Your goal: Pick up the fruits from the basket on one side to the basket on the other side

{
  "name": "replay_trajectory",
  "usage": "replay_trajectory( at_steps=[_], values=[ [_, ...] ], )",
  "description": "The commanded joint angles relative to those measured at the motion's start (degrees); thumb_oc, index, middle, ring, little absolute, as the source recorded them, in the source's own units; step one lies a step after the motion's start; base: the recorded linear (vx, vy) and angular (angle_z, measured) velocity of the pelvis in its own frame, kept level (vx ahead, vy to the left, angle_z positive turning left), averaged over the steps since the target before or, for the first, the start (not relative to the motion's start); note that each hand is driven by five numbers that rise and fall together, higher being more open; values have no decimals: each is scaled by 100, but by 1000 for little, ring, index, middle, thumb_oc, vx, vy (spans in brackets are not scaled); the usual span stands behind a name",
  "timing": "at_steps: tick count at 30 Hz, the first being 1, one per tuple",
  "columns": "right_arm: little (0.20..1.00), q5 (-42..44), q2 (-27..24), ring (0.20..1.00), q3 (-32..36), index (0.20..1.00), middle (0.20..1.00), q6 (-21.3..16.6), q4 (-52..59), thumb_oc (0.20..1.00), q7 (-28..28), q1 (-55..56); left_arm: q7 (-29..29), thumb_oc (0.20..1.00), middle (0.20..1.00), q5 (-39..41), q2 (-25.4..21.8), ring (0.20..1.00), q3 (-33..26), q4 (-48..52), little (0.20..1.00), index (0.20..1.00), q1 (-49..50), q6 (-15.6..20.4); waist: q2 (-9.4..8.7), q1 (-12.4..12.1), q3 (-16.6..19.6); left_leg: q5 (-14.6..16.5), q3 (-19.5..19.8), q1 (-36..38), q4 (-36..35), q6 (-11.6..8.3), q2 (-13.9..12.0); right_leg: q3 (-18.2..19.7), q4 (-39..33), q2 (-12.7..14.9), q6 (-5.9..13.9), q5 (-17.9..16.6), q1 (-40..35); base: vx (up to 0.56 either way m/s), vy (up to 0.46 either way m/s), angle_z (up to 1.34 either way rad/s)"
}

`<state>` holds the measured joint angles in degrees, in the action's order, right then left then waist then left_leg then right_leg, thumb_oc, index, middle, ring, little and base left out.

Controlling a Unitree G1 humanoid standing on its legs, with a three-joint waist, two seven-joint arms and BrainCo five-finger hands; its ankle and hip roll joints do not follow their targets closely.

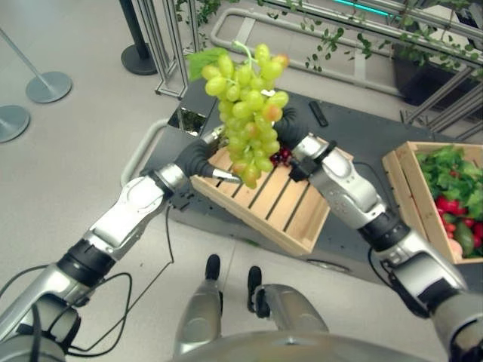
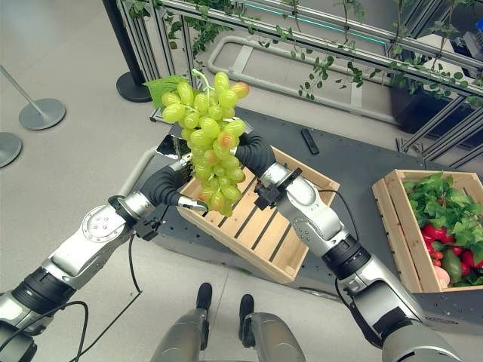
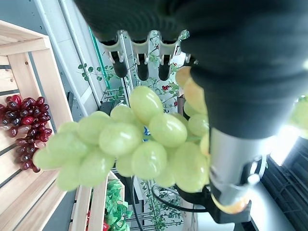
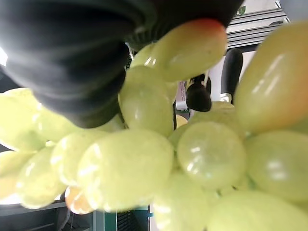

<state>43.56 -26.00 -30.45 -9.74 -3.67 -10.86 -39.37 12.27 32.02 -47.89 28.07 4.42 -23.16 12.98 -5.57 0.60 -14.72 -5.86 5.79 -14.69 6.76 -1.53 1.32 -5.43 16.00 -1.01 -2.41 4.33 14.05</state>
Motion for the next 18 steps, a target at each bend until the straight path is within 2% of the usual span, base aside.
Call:
replay_trajectory(
  at_steps=[1,6,13,16,18],
  values=[
    [200,-305,112,200,67,200,200,-410,308,200,99,-721,7,1000,1000,-32,-91,1000,-46,125,1000,1000,-204,212,-181,38,230,1041,59,284,660,6,-73,268,-380,591,957,-343,-295,0,0,0],
    [200,-1087,-116,200,81,200,200,-459,380,200,273,-770,10,1000,1000,-11,-129,1000,-66,125,1000,1000,-177,212,-151,33,209,1028,89,273,654,2,-75,256,-361,602,953,-317,-287,0,0,0],
    [200,-1471,-131,200,82,200,200,-486,390,200,360,-829,10,1000,1000,33,-163,1000,7,138,1000,1000,-242,201,-130,27,205,1029,102,252,679,0,-74,266,-357,603,949,-319,-268,0,0,0],
    [200,-1523,-188,200,22,200,200,-482,430,200,350,-899,289,1000,1000,909,-55,1000,153,132,1000,1000,-240,41,-131,44,218,1017,106,254,656,-7,-77,269,-373,602,946,-321,-274,0,0,0],
    [200,-1523,-204,200,6,200,200,-488,445,200,365,-917,347,1000,1000,1145,-30,1000,207,131,1000,1000,-233,-37,-133,49,230,1014,108,258,653,-9,-77,270,-377,600,948,-322,-280,0,0,0]
  ],
)
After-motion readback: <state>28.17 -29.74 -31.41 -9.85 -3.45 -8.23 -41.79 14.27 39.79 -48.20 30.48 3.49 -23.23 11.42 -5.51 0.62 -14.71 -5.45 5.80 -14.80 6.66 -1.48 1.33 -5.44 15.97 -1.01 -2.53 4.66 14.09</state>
